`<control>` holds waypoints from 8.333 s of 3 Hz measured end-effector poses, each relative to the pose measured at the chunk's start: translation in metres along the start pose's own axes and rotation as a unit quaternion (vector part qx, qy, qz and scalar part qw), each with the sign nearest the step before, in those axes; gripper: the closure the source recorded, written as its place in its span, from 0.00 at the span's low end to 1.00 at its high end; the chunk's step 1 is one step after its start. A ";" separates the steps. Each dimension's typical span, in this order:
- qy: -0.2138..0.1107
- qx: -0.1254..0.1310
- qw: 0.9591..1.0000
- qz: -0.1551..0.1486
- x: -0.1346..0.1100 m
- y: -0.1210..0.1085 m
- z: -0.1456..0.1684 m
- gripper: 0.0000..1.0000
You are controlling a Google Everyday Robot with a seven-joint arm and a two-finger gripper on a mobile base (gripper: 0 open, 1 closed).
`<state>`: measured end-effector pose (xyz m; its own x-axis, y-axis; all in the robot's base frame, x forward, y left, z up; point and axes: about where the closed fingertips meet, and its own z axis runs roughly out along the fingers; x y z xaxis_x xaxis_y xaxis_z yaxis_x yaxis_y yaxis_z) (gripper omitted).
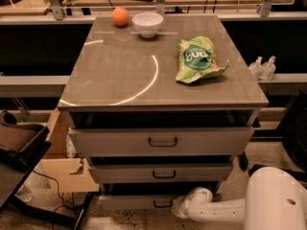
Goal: Close bottom drawer
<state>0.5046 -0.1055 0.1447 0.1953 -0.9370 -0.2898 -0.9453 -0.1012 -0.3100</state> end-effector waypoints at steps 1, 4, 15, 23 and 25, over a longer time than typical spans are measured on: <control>0.000 0.000 1.000 0.000 0.000 0.000 0.000 1.00; 0.000 0.000 1.000 0.000 0.000 0.000 0.000 1.00; 0.000 -0.001 1.000 0.000 0.000 0.000 0.000 1.00; 0.000 -0.001 1.000 0.000 0.001 0.001 0.000 0.36; 0.000 -0.001 1.000 0.000 0.006 0.007 -0.002 0.00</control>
Offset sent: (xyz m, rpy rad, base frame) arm -0.0396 -0.0082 -0.0063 -0.0328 0.1412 0.0485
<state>0.4984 -0.1121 0.1428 0.1959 -0.9369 -0.2897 -0.9458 -0.1024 -0.3083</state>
